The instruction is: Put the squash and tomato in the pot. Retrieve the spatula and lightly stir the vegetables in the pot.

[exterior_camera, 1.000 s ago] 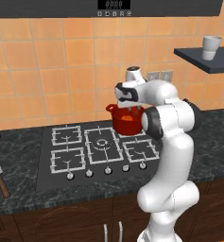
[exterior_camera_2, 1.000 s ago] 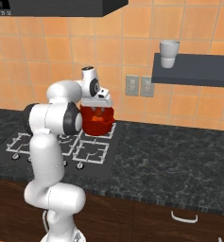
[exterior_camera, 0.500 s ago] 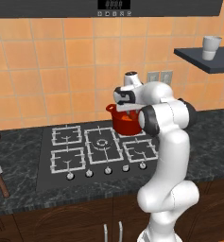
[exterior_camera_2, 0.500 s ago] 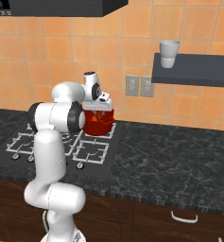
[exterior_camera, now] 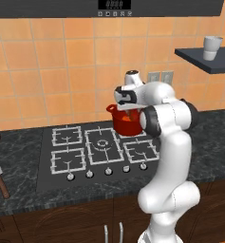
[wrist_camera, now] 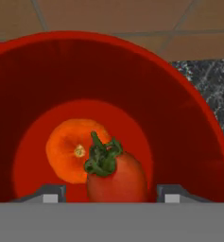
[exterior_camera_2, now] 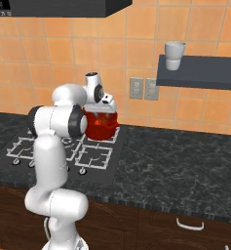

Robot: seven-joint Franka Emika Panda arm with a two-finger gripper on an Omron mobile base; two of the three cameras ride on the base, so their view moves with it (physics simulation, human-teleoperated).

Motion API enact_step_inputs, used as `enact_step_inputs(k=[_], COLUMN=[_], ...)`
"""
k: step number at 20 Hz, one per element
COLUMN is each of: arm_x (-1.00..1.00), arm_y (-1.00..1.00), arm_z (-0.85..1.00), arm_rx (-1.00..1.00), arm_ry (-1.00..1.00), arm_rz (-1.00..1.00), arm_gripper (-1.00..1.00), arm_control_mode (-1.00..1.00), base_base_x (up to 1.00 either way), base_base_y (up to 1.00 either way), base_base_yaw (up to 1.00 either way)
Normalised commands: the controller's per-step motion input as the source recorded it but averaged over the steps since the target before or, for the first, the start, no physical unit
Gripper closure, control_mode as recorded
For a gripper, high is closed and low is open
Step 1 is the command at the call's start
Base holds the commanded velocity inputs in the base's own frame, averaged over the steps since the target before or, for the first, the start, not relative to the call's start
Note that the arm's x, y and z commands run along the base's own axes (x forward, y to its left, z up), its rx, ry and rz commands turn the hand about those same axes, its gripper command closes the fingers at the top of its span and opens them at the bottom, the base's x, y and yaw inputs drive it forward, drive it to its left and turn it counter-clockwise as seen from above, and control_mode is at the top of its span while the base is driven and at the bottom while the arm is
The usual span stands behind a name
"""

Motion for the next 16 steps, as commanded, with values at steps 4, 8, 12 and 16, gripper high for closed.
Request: enact_step_inputs(k=[4,8,12,16], arm_x=[-0.32,-0.39,-0.09,-0.42], arm_y=[0.00,0.47,0.40,0.00], arm_z=[0.70,0.76,0.21,0.42], arm_rx=[0.00,0.01,0.04,0.14], arm_ry=[-0.18,-0.16,0.05,0.00], arm_rz=[0.00,0.00,0.05,0.03], arm_gripper=[-1.00,-1.00,-1.00,-1.00], arm_control_mode=[-1.00,-1.00,-1.00,-1.00], base_base_x=[0.00,0.00,0.00,0.00], base_base_y=[0.00,0.00,0.00,0.00], base_base_yaw=[0.00,0.00,0.00,0.00])
